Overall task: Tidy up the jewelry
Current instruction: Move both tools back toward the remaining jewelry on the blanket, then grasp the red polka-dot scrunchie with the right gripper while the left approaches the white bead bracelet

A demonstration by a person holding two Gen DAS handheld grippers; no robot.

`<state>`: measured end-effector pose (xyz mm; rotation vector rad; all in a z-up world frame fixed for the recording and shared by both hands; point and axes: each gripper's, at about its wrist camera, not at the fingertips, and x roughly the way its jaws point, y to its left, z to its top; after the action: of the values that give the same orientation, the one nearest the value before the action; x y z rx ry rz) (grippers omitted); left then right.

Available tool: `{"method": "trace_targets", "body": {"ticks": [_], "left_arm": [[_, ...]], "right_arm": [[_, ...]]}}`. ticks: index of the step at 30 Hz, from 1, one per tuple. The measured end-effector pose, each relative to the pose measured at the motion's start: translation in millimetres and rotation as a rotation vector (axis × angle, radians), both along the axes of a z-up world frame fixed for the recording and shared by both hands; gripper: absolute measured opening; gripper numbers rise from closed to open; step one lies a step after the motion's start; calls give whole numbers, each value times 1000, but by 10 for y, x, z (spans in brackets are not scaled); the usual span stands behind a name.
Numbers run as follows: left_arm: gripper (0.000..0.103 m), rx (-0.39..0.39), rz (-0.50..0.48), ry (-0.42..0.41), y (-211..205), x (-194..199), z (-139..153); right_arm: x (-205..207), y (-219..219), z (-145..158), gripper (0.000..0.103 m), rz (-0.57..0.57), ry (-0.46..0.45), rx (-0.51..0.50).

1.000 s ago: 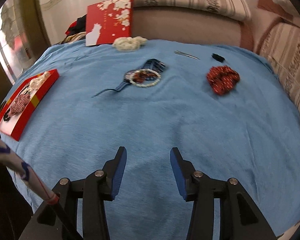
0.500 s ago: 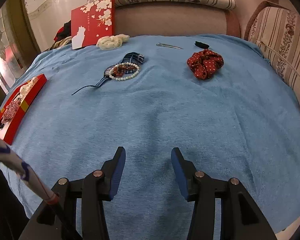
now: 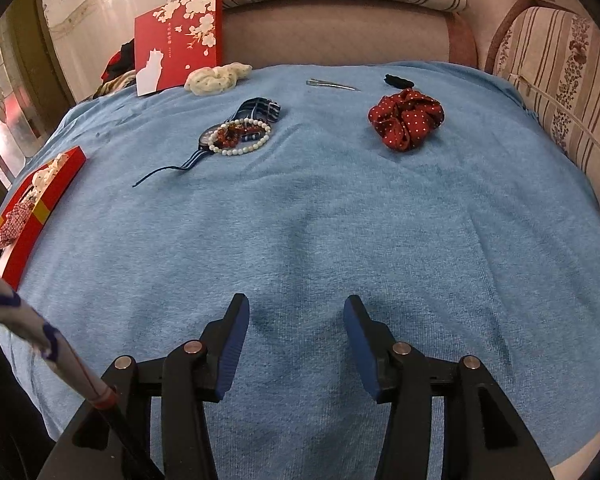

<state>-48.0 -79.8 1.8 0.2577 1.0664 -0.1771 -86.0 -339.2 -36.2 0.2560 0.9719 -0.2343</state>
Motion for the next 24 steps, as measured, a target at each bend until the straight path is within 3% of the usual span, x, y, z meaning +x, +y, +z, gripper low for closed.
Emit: {"method": "trace_targets", "body": {"ticks": [8,13,19,24], "left_arm": [[49,-22,0,23,-39,203,-56],[49,-61,-49,17,-227,471,-17],[49,-156,-137,32,-727,951,14],[47,-216,-276,45,-1263,1199,-31]], "right_arm": [[81,-104,1,54,-9,14,-9],[172,-309,42,54,-45,12,-30],[325,-684,92,55,-120,-7,-29],[482,-979,86,55,-164,-36,-23]]}}
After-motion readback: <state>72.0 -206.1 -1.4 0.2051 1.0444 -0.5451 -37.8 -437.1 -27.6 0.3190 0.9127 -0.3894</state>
